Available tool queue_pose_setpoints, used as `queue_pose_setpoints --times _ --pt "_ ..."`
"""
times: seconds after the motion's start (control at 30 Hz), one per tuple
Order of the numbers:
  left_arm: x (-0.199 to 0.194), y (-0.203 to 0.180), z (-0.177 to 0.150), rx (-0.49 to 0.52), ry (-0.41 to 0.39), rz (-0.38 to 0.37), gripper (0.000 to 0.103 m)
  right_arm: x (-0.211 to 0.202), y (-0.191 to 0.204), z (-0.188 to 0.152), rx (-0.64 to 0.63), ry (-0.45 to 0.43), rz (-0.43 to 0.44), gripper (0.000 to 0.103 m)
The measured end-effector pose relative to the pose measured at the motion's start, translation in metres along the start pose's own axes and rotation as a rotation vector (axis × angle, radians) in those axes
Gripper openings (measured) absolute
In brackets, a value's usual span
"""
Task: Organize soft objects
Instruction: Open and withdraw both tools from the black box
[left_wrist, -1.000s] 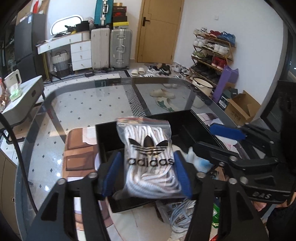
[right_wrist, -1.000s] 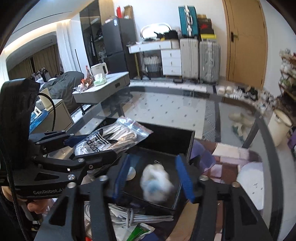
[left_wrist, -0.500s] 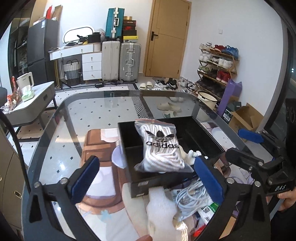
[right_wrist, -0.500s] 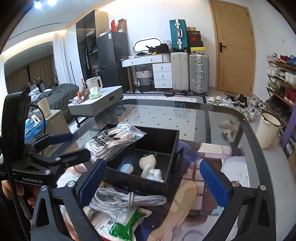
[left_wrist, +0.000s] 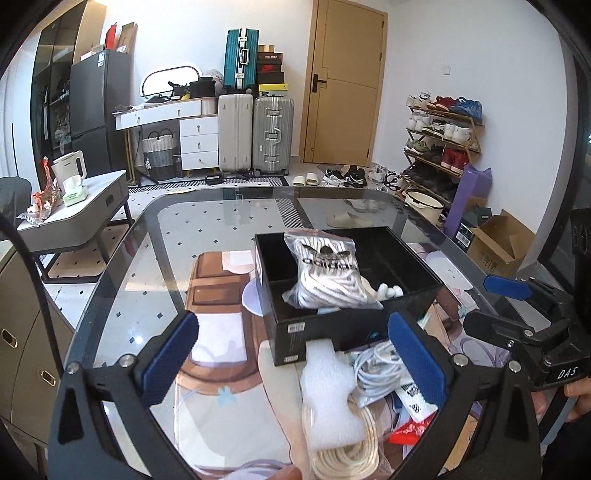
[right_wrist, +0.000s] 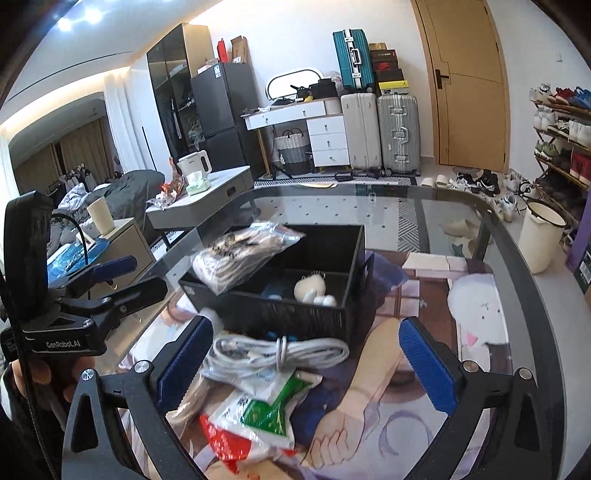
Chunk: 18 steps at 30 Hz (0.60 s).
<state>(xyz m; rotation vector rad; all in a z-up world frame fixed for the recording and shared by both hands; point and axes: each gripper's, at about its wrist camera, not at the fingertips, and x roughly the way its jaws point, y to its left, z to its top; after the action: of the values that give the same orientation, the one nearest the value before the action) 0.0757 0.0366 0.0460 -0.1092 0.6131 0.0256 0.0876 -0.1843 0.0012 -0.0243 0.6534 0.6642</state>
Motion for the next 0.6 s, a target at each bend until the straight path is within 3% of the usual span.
queue_pose_setpoints --times 0.6 --pt "-0.005 0.004 -0.038 -0.005 0.029 0.020 0.103 0.004 0.000 -0.045 0.041 0.099 0.024 0.102"
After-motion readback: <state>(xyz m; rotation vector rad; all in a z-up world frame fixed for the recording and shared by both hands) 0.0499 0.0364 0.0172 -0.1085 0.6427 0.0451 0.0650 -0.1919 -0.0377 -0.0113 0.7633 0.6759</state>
